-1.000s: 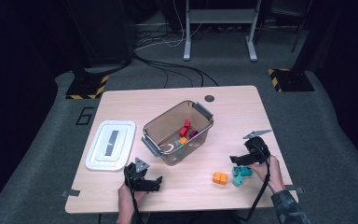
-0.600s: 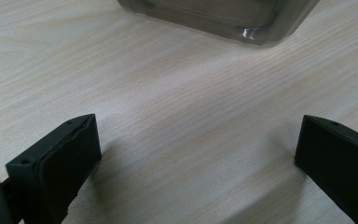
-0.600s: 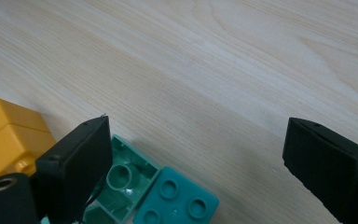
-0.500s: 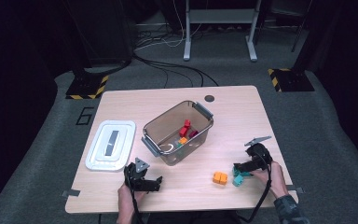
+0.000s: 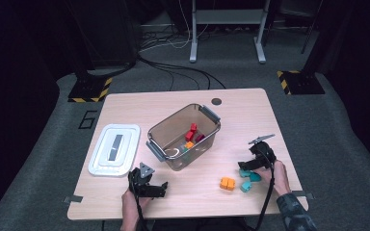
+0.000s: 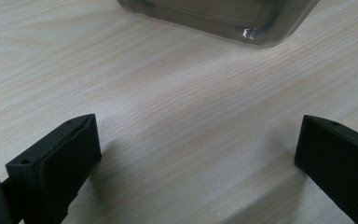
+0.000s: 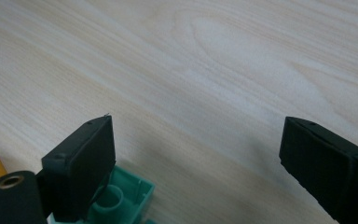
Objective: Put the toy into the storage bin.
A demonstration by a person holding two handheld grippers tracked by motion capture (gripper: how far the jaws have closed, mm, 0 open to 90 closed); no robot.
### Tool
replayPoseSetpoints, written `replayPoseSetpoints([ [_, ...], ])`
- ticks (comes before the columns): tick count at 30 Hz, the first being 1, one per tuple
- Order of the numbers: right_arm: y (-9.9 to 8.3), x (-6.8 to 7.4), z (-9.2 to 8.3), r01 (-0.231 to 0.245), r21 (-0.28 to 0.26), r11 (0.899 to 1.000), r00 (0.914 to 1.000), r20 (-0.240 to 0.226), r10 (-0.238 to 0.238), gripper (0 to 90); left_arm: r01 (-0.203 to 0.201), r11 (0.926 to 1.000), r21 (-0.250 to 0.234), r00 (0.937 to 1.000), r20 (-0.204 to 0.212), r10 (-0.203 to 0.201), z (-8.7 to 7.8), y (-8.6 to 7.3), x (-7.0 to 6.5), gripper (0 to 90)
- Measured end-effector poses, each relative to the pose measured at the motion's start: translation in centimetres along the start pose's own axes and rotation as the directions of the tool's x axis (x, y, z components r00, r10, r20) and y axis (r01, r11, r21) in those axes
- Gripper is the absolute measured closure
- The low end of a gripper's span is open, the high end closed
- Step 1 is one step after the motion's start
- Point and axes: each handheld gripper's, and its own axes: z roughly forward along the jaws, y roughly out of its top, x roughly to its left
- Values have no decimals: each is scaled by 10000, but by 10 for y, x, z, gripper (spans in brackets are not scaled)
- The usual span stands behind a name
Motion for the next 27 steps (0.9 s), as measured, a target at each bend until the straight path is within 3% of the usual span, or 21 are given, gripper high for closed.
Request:
replayPoseSetpoints([
  [11, -1, 6, -16, 10, -387, 9993, 9992, -405, -26, 86, 37, 10000, -31, 10000, -6, -37, 0, 0, 0, 0],
  [15, -7, 16, -19, 359, -63, 9993, 9976, -582, -362, 77, 16, 10000, -15, 10000, -3, -16, 0, 0, 0, 0],
  [21, -14, 24, -14, 427, 491, 9979, 9970, -668, -393, 76, -5, 10000, 3, 10000, -2, 5, 0, 0, 0, 0],
  [27, -16, 23, -10, 576, 744, 9956, 9965, -656, -527, 187, 2, 10000, -4, 10000, -2, -2, 0, 0, 0, 0],
])
